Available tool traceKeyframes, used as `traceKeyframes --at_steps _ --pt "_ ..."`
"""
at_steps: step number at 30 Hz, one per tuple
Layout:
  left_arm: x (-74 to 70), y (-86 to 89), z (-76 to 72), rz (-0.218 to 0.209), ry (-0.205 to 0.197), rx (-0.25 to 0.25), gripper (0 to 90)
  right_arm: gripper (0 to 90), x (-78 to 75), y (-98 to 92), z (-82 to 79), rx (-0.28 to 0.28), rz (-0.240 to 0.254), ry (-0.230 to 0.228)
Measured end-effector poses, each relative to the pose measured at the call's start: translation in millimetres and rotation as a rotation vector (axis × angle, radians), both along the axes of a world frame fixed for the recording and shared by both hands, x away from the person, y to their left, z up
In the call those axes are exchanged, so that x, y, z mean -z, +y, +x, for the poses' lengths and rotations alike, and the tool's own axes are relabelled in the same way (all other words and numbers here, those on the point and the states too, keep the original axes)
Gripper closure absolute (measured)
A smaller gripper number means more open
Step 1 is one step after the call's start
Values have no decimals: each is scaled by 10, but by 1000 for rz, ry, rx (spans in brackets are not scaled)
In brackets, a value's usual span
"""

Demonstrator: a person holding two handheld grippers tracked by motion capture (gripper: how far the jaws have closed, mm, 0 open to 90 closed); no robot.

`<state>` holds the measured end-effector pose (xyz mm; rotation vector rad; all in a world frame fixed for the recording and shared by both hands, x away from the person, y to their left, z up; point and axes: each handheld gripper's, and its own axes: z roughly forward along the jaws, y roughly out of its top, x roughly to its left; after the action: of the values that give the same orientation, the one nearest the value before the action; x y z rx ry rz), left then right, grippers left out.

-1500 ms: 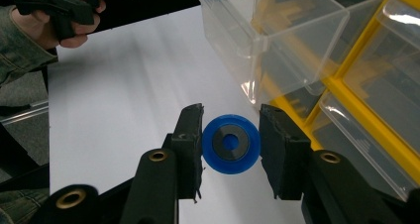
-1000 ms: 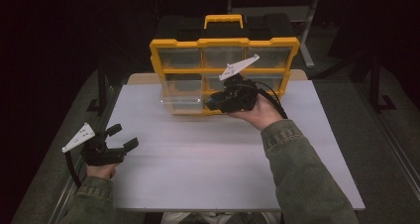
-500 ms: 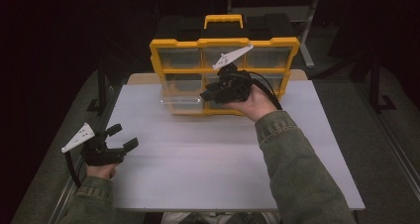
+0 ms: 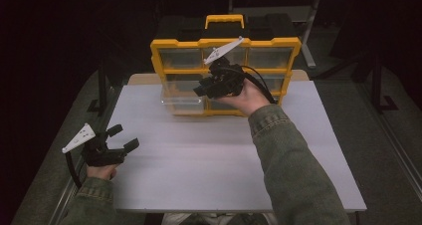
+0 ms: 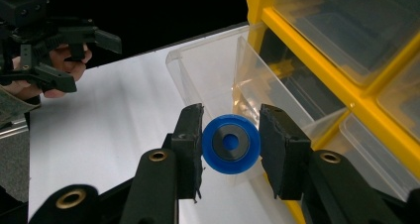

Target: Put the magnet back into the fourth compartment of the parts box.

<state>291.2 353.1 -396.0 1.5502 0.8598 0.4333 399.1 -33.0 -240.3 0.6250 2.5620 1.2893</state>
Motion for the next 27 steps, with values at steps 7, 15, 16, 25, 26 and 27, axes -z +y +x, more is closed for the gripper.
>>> traceKeyframes --at_steps 7,15,16,25,26,27 --pt "1 1 2 0 0 1 0 611 -33 83 40 -4 -3 -2" --pt "3 2 5 -2 0 1 0 611 -55 149 91 -3 -7 -3" --pt "3 2 5 -2 0 1 0 611 -58 162 96 0 -6 -1" --pt "3 3 6 -5 0 1 0 611 -93 279 147 -3 -10 -1" --pt "3 3 6 -6 0 1 0 611 -99 290 153 -3 -8 -1" --pt "2 3 6 -6 0 0 0 611 -102 305 161 -4 -9 -1"
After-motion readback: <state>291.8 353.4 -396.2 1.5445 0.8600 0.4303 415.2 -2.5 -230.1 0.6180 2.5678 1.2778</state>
